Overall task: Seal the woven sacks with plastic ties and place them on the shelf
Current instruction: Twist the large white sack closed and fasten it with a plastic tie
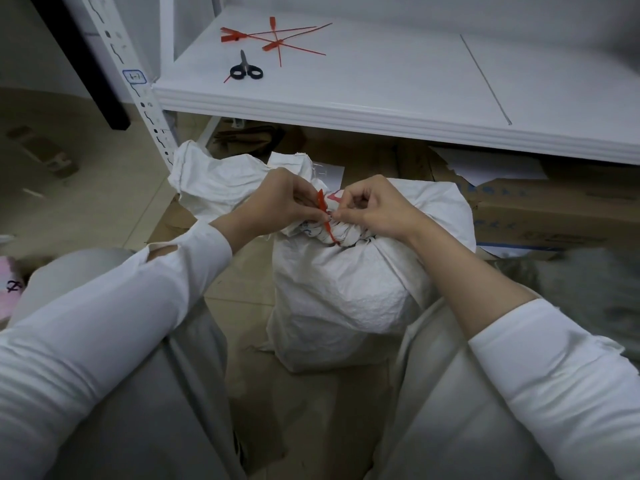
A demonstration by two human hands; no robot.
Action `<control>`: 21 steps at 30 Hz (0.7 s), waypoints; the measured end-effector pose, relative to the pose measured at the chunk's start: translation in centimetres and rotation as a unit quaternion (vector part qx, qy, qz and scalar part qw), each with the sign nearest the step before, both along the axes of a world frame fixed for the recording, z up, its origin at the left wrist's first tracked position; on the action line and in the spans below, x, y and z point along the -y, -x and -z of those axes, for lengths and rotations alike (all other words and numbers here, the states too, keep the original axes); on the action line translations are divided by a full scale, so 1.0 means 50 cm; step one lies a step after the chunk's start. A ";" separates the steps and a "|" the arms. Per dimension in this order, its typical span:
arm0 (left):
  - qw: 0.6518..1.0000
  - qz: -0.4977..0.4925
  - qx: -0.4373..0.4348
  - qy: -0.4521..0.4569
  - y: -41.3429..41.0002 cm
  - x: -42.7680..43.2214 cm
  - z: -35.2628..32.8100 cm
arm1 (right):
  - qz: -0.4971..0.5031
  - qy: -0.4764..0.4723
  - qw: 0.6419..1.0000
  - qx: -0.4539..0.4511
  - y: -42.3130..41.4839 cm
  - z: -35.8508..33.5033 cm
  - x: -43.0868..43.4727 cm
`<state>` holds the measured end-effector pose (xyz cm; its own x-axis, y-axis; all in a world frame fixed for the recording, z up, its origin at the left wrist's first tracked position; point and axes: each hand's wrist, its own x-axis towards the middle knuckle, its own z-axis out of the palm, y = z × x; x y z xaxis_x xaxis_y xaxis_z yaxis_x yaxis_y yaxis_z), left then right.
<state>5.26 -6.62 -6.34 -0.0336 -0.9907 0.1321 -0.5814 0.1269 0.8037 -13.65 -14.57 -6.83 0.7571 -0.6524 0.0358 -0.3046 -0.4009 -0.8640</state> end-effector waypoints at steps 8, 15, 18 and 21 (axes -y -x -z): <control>1.000 0.008 0.014 -0.005 0.004 -0.008 0.006 | -0.012 0.008 1.000 -0.017 0.003 -0.003 -0.009; 0.999 0.016 0.027 0.014 0.009 -0.015 0.007 | -0.013 0.022 0.999 -0.022 0.003 -0.002 -0.013; 0.999 0.012 0.041 0.020 0.011 -0.016 0.010 | -0.008 0.028 0.999 -0.028 0.003 -0.001 -0.014; 0.999 0.009 0.042 0.020 0.013 -0.016 0.011 | -0.006 0.030 0.999 -0.032 0.002 0.000 -0.016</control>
<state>4.58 -5.80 -6.90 -0.0647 -0.9839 0.1667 -0.6437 0.1688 0.7465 -13.76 -13.74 -6.82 0.7663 -0.6419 0.0259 -0.3537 -0.4552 -0.8171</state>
